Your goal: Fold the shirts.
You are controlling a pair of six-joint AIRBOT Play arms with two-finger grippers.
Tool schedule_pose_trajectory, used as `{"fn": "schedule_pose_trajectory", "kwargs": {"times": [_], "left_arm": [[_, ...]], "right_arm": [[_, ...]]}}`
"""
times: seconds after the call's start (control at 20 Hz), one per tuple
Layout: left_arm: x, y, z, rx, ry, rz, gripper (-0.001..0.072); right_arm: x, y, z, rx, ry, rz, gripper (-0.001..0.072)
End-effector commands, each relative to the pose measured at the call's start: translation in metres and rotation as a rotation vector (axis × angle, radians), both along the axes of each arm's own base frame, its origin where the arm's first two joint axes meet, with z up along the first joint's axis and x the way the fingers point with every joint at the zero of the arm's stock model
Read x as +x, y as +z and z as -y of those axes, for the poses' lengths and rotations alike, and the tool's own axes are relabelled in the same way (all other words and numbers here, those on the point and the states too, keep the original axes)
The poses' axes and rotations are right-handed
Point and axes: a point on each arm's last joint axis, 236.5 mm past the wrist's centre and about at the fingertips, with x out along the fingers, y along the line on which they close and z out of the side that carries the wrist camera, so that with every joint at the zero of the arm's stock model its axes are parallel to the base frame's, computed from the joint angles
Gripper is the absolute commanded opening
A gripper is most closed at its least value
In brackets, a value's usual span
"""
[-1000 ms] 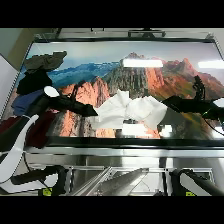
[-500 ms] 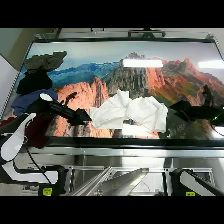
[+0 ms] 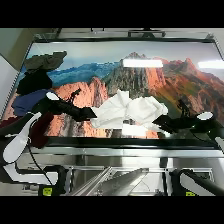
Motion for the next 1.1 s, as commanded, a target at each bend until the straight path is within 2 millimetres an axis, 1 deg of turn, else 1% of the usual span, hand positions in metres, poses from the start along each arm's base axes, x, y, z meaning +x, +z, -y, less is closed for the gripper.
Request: {"fn": "schedule_pose_trajectory", "kwargs": {"times": [0.0, 0.05, 0.1, 0.15, 0.2, 0.25, 0.3, 0.35, 0.4, 0.45, 0.5, 0.55, 0.6, 0.65, 0.7, 0.75, 0.8, 0.85, 0.9, 0.95, 1.0, 1.05], "left_arm": [[0.002, -0.02, 0.013, 0.032, -0.013, 0.008, 0.0441], [0.001, -0.021, 0.012, 0.033, -0.014, 0.006, 0.0249], [0.002, -0.02, 0.012, 0.031, -0.014, 0.007, 0.0025], [0.002, -0.019, 0.012, 0.031, -0.014, 0.009, 0.0001], [0.002, -0.018, 0.012, 0.031, -0.014, 0.012, 0.0001], [0.003, -0.017, 0.012, 0.03, -0.013, 0.017, 0.0002], [0.004, -0.016, 0.012, 0.031, -0.012, 0.022, 0.0023], [0.005, -0.014, 0.012, 0.031, -0.01, 0.031, 0.0021], [0.008, -0.01, 0.012, 0.03, -0.008, 0.052, 0.0021], [0.014, -0.001, 0.012, 0.031, -0.007, 0.09, 0.0021], [0.025, 0.017, 0.012, 0.018, -0.002, 0.141, 0.0021], [0.038, 0.05, 0.016, -0.026, 0.001, 0.207, 0.0021], [0.052, 0.093, 0.021, -0.093, 0.006, 0.298, 0.0021], [0.066, 0.151, 0.022, -0.172, 0.026, 0.407, 0.0021], [0.077, 0.211, 0.019, -0.242, 0.047, 0.523, 0.0021], [0.083, 0.28, 0.01, -0.304, 0.065, 0.665, 0.0021], [0.081, 0.344, -0.003, -0.347, 0.086, 0.805, 0.0022], [0.075, 0.408, -0.02, -0.364, 0.119, 0.954, 0.0021], [0.065, 0.458, -0.037, -0.349, 0.151, 1.087, 0.0022], [0.051, 0.5, -0.055, -0.305, 0.182, 1.206, 0.0022], [0.037, 0.529, -0.069, -0.265, 0.21, 1.285, 0.0022], [0.022, 0.549, -0.079, -0.219, 0.224, 1.346, 0.0022]], "right_arm": [[0.018, -0.016, 0.006, -0.084, -0.046, 0.051, 0.0645], [0.02, -0.017, 0.008, -0.088, -0.05, 0.052, 0.0644], [0.021, -0.018, 0.007, -0.087, -0.05, 0.049, 0.0567], [0.023, -0.019, 0.007, -0.086, -0.048, 0.047, 0.0406], [0.024, -0.019, 0.006, -0.08, -0.052, 0.045, 0.0298], [0.025, -0.018, 0.006, -0.077, -0.056, 0.046, 0.0174], [0.027, -0.016, 0.006, -0.077, -0.056, 0.052, 0.008], [0.029, -0.013, 0.005, -0.072, -0.053, 0.056, 0.002], [0.032, -0.008, 0.004, -0.065, -0.046, 0.066, 0.002], [0.037, 0.004, 0.001, -0.049, -0.035, 0.088, 0.002], [0.046, 0.023, -0.004, -0.017, -0.03, 0.122, 0.002], [0.059, 0.058, -0.014, 0.038, -0.003, 0.197, 0.0019], [0.072, 0.106, -0.023, 0.11, 0.026, 0.301, 0.0019], [0.086, 0.172, -0.03, 0.201, 0.042, 0.441, 0.0019], [0.097, 0.241, -0.028, 0.271, 0.041, 0.598, 0.0019], [0.102, 0.316, -0.018, 0.326, 0.019, 0.771, 0.002], [0.1, 0.382, -0.004, 0.35, -0.013, 0.927, 0.002], [0.094, 0.441, 0.015, 0.332, -0.052, 1.076, 0.0019], [0.087, 0.482, 0.035, 0.293, -0.097, 1.183, 0.002], [0.079, 0.516, 0.056, 0.256, -0.157, 1.257, 0.002], [0.071, 0.537, 0.071, 0.223, -0.208, 1.3, 0.002], [0.063, 0.551, 0.083, 0.198, -0.244, 1.329, 0.0019]]}}
